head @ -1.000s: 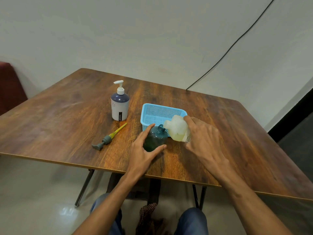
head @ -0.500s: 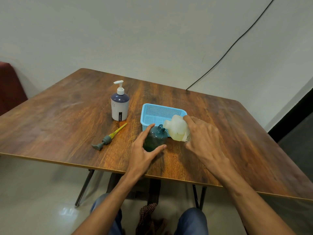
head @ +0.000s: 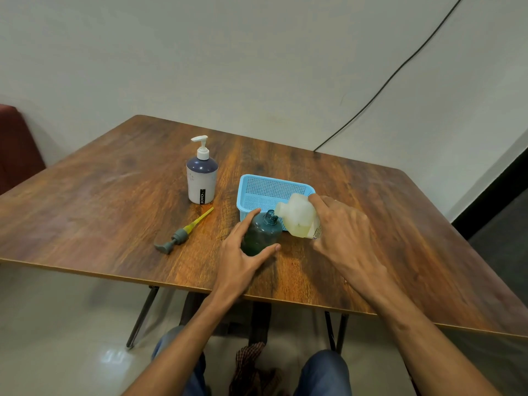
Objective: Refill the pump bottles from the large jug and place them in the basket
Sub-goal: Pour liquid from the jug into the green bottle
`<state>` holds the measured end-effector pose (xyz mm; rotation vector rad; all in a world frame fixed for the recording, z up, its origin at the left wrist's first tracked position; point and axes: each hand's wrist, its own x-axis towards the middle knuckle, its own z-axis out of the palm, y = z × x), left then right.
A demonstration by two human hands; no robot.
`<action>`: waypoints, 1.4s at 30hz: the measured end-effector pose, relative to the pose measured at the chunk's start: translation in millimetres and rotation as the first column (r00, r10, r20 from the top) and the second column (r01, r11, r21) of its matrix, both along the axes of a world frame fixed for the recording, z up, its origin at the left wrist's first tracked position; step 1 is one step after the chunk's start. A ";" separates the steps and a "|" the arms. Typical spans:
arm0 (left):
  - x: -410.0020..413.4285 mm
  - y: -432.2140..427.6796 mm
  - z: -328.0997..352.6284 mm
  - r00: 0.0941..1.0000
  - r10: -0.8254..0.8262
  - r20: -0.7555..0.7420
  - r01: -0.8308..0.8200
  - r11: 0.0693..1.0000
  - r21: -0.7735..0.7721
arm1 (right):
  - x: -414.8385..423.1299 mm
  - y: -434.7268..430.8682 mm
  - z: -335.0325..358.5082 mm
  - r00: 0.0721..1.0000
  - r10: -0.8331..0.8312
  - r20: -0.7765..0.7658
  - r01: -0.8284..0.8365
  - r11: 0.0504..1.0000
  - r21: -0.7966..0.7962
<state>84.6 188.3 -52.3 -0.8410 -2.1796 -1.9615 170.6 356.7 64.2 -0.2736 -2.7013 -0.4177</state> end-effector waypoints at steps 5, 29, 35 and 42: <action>-0.9 0.8 -1.8 1.000 -0.002 0.009 0.002 1.000 0.006 | -1.6 1.1 -1.4 1.000 -0.014 0.004 0.014 1.000 0.005; -1.4 1.8 0.0 1.000 -0.017 0.003 0.017 1.000 0.004 | -1.0 1.4 0.4 0.999 -0.012 0.029 0.013 1.000 -0.029; -0.9 1.9 -0.3 1.000 -0.018 0.003 0.018 1.000 0.008 | 0.4 -0.4 1.9 0.999 -0.001 0.032 0.002 0.999 -0.032; -1.1 2.3 -1.2 1.000 -0.013 0.011 0.013 1.000 0.001 | 0.9 -0.5 1.9 0.999 -0.003 0.034 0.005 0.999 -0.043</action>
